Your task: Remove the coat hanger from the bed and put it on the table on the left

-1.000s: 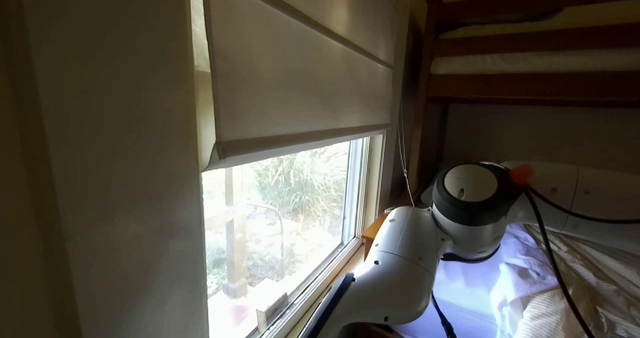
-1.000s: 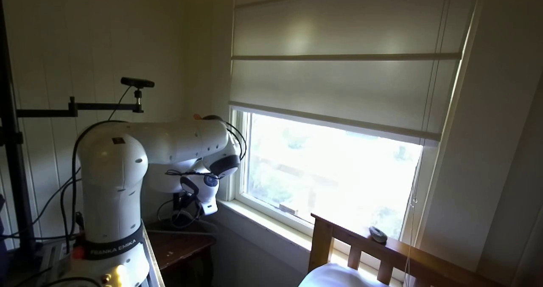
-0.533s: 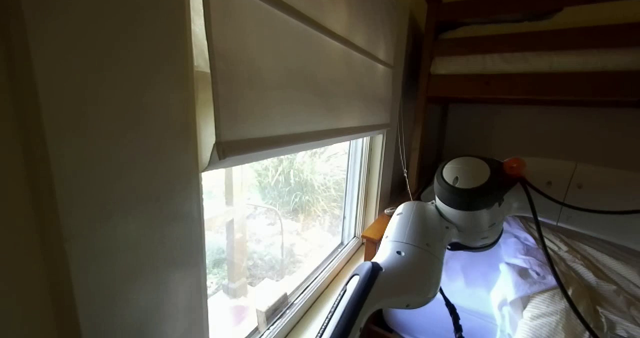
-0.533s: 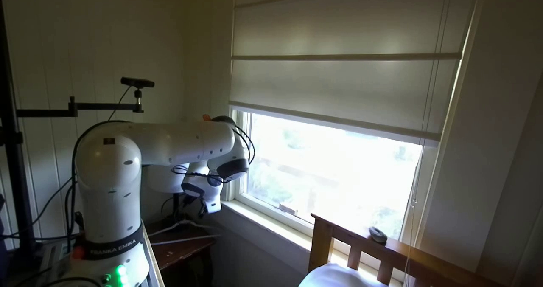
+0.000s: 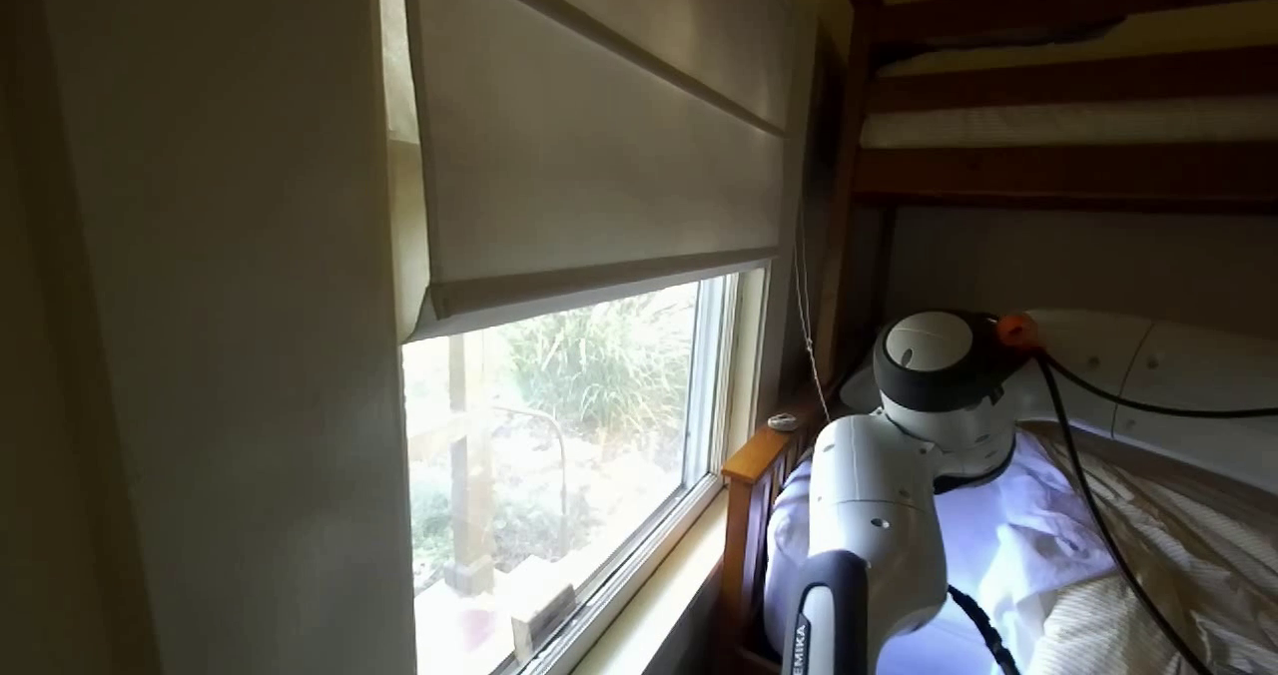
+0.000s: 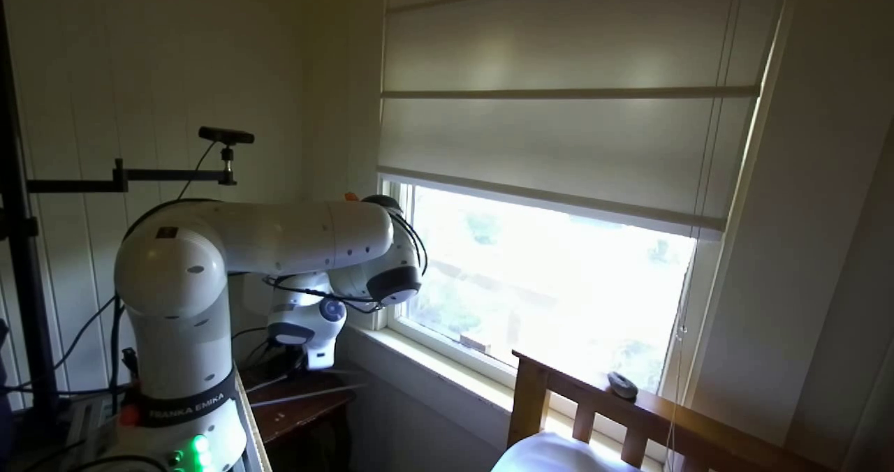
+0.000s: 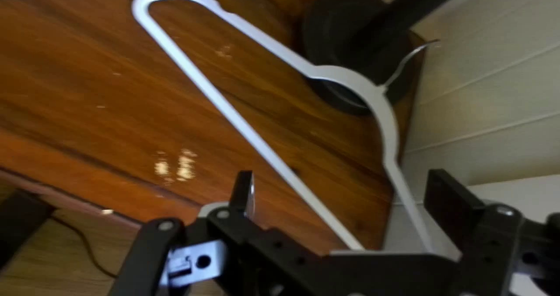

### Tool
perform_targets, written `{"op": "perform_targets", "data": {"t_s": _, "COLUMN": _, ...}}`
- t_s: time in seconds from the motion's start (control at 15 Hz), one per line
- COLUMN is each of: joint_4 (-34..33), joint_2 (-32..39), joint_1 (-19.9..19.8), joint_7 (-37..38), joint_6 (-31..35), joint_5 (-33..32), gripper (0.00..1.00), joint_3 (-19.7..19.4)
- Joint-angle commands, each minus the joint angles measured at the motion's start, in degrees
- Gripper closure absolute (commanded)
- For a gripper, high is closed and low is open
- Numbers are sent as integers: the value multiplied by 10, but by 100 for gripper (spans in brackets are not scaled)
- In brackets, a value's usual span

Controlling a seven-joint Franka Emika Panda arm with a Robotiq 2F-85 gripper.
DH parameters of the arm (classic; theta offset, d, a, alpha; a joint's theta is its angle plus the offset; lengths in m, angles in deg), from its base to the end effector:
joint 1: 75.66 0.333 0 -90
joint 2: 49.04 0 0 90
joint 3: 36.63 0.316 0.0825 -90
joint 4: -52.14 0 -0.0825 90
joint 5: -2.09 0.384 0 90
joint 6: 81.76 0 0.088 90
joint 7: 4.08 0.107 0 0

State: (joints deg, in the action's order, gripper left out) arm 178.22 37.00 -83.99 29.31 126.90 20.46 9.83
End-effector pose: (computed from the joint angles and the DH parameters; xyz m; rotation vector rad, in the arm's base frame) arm 0.3042 0.3339 -0.0622 -2.2671 1.1151 0.3883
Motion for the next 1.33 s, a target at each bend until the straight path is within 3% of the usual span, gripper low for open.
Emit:
{"op": "perform_targets", "data": {"t_s": 0.0, "joint_4": 71, "joint_2": -77, "joint_1": 37, "joint_7": 41, "joint_6": -11, "joint_5": 100, "gripper": 0, "joint_3": -36}}
{"op": "perform_targets", "data": {"t_s": 0.27, "joint_4": 51, "joint_2": -153, "joint_1": 119, "joint_7": 69, "joint_6": -43, "joint_5": 206, "gripper": 0, "joint_3": -71}}
{"op": "perform_targets", "data": {"t_s": 0.47, "joint_4": 63, "joint_2": -246, "joint_1": 201, "joint_7": 41, "joint_6": -166, "joint_5": 325, "gripper": 0, "joint_3": -117}}
{"op": "perform_targets", "data": {"t_s": 0.67, "joint_4": 99, "joint_2": -314, "joint_1": 281, "joint_7": 59, "joint_6": -272, "joint_5": 332, "gripper": 0, "joint_3": -176}}
{"op": "perform_targets", "data": {"t_s": 0.73, "joint_4": 61, "joint_2": -246, "joint_1": 227, "joint_7": 36, "joint_6": -218, "joint_5": 309, "gripper": 0, "joint_3": -143}}
{"op": "perform_targets", "data": {"t_s": 0.87, "joint_4": 62, "joint_2": -263, "joint_1": 253, "joint_7": 40, "joint_6": -227, "joint_5": 315, "gripper": 0, "joint_3": -154}}
{"op": "perform_targets", "data": {"t_s": 1.13, "joint_4": 52, "joint_2": -244, "joint_1": 231, "joint_7": 24, "joint_6": -220, "joint_5": 295, "gripper": 0, "joint_3": -152}}
{"op": "perform_targets", "data": {"t_s": 1.27, "joint_4": 85, "joint_2": -256, "joint_1": 222, "joint_7": 10, "joint_6": -169, "joint_5": 297, "gripper": 0, "joint_3": -153}}
